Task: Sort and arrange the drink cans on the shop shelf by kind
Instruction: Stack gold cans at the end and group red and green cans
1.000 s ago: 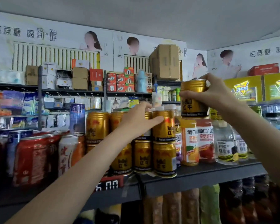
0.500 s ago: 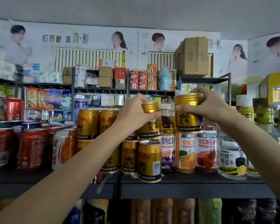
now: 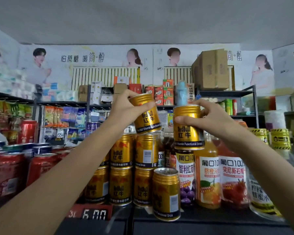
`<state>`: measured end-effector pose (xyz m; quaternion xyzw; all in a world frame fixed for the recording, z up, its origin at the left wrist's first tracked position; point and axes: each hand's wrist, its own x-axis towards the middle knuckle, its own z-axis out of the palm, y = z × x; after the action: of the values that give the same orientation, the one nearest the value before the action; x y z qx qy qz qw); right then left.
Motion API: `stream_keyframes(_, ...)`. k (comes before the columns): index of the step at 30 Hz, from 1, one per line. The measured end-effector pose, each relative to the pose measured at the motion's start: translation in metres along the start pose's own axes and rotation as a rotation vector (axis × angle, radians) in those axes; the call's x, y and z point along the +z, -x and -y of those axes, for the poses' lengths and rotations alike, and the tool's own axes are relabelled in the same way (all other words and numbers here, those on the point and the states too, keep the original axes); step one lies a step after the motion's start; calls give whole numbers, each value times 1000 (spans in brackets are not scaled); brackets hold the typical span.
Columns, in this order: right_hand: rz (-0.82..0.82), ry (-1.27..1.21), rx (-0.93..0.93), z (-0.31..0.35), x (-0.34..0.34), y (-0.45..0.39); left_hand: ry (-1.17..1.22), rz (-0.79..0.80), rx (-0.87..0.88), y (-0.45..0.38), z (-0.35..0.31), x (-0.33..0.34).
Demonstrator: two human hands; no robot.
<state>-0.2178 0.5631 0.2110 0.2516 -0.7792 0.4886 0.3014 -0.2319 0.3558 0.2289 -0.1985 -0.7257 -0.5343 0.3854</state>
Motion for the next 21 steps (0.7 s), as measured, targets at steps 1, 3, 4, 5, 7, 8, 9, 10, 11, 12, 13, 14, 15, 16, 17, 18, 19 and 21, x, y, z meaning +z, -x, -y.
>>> stream_keyframes(1,25,4,18,-1,6,1,9,0,1,0,0,0)
stream_keyframes(3,49,81,36,-5,19,4,21,5,20,1,0,0)
stream_keyframes(4,45,147,29,-7,26,5,17,12,33,2,-2,0)
stream_keyframes(5,32,214,9,-10,33,6,3,15,48,3,-2,0)
stream_keyframes(7,0,313,-41,-14,43,8,-20,7,75,4,-4,-2)
stream_keyframes(8,-4,343,-57,-16,45,9,-20,-5,82,4,-5,-4)
stream_keyframes(9,1,359,-63,-17,45,10,-14,-16,85,5,-5,-7)
stream_keyframes(10,8,360,-55,-16,43,11,-6,-20,89,6,-5,-9)
stream_keyframes(11,12,350,-39,-16,39,11,-2,-15,92,8,-5,-12)
stream_keyframes(12,10,331,-23,-15,33,13,0,-3,97,11,-5,-13)
stream_keyframes(13,4,312,-11,-15,27,14,-1,11,101,14,-5,-14)
stream_keyframes(14,-2,301,-7,-15,22,15,-5,24,104,17,-4,-14)
stream_keyframes(15,-6,302,-3,-16,17,15,-14,35,103,20,-4,-14)
stream_keyframes(16,-5,308,4,-17,13,17,-25,45,98,22,-4,-13)
stream_keyframes(17,-1,312,18,-18,9,19,-33,52,90,25,-3,-11)
stream_keyframes(18,10,317,34,-18,6,21,-39,53,81,27,-3,-10)
stream_keyframes(19,27,333,53,-20,4,24,-40,51,73,29,-2,-9)
stream_keyframes(21,74,411,87,-25,1,34,-39,45,60,35,2,-7)
